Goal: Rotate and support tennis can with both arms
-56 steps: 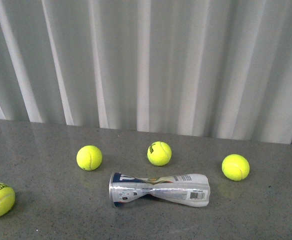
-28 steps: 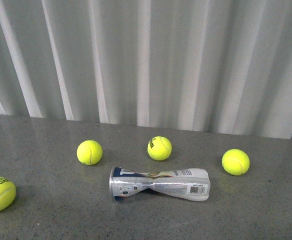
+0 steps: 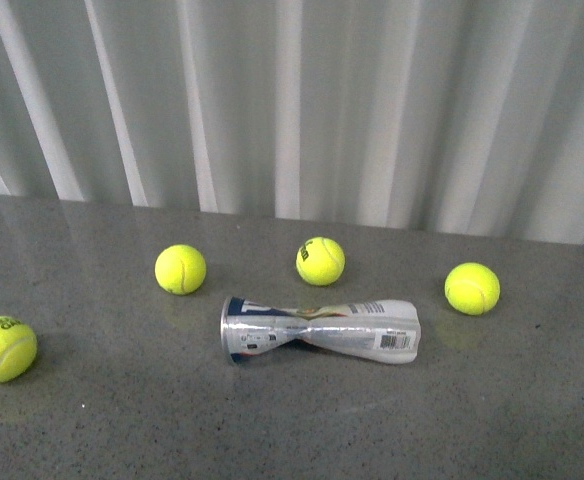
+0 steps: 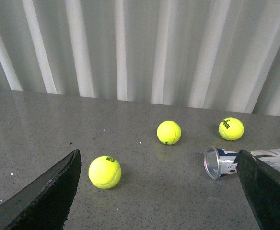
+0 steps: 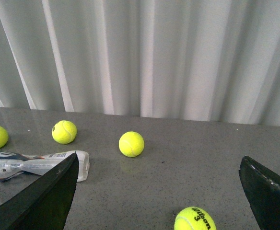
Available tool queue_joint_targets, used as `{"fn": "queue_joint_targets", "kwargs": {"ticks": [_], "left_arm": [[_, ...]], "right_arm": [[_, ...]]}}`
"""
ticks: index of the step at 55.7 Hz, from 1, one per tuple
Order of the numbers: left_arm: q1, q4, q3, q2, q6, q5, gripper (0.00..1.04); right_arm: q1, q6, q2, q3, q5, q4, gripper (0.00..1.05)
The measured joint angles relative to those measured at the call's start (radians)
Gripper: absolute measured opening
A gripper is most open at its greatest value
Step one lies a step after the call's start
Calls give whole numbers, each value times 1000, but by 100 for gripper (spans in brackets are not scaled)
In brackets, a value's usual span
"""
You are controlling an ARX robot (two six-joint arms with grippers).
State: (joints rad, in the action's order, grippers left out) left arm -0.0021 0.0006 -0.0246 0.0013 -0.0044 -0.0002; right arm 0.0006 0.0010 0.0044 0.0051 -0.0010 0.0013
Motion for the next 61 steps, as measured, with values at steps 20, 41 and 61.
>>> {"fn": "queue_joint_targets", "kwargs": {"ticks": [20, 41, 61], "left_arm": [[12, -131, -49, 76, -68, 42, 98], [23, 301, -468, 1272, -238, 516, 98], [-104, 457, -789, 1922, -218, 504, 98]], "right_arm": [[0, 0, 0, 0, 0, 0, 98], [0, 0, 0, 0, 0, -1, 98], [0, 0, 0, 0, 0, -1, 98]]}}
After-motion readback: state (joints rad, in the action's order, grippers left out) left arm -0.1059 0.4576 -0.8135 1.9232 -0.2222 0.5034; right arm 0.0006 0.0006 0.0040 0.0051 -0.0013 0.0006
